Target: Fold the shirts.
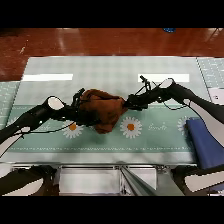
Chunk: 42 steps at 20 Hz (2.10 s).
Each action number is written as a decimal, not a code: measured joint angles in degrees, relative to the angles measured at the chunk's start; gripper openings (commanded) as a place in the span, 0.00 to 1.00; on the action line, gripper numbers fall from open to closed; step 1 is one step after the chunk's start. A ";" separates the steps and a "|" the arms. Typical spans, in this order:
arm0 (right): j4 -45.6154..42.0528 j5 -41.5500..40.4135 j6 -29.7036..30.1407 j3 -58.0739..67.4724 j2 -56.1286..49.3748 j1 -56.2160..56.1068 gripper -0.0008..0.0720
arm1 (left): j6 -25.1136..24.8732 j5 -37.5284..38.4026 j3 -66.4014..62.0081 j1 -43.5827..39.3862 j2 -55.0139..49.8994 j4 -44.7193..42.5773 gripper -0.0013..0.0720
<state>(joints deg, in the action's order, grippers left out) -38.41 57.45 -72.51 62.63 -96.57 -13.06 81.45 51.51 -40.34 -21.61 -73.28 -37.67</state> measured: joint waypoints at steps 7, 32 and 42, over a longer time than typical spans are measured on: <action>-0.37 -3.04 0.94 4.59 -2.12 -1.18 0.04 | -0.04 0.52 -0.20 0.48 0.13 0.02 0.04; -37.51 19.58 -10.99 53.09 50.75 21.84 0.04 | -0.02 30.51 -64.37 45.33 23.12 -8.20 0.04; -37.73 30.01 -13.73 18.40 62.82 22.12 0.04 | 0.07 39.60 -32.92 33.90 33.81 -17.29 0.04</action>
<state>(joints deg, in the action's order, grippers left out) -76.14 87.46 -86.24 81.03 -33.76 9.06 81.52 91.11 -73.25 12.29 -39.46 -54.96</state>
